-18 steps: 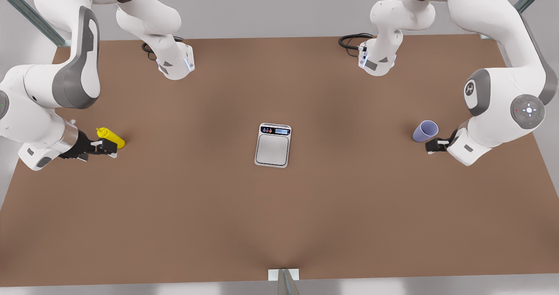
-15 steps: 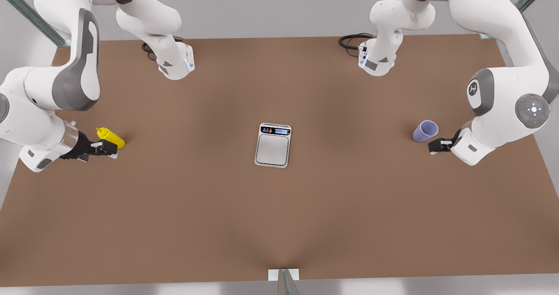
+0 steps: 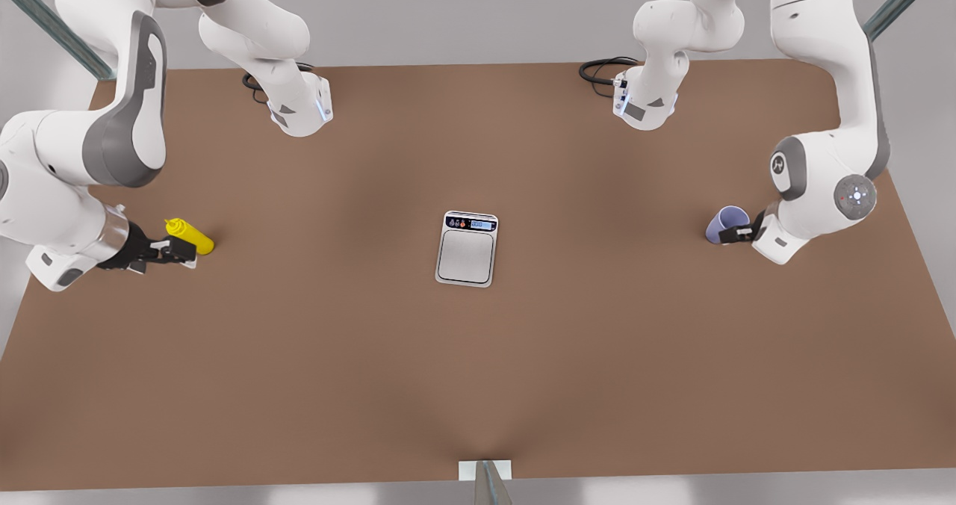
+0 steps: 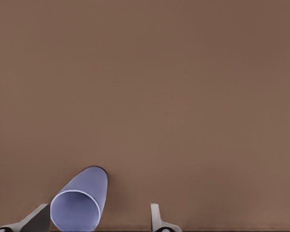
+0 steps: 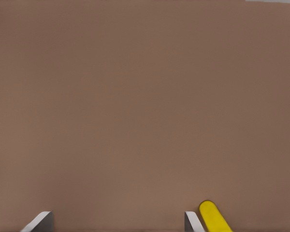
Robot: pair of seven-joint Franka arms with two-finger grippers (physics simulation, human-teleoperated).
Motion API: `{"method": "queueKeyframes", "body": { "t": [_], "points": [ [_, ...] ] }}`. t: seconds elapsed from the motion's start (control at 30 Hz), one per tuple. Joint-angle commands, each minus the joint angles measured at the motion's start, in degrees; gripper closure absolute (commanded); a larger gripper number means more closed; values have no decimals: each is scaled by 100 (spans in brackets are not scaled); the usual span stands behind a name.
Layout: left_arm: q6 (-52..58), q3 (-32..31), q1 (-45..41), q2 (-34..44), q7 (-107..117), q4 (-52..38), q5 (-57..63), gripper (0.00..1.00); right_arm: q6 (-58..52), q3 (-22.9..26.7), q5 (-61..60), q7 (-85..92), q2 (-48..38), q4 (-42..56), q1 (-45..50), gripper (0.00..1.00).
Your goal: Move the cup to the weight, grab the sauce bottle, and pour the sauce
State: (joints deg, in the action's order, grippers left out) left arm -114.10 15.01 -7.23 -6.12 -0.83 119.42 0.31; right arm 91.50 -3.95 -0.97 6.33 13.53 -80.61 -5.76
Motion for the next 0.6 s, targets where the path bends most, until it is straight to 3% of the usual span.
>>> {"method": "queueKeyframes", "body": {
  "t": [0.0,0.57],
  "points": [
    [-6,2,-7,-3,4,63,22,0,0,0,0,0,1,1,4,0],
    [-587,20,-33,-451,408,943,452,0,-97,17,0,61,71,-34,4,0]
  ]
}}
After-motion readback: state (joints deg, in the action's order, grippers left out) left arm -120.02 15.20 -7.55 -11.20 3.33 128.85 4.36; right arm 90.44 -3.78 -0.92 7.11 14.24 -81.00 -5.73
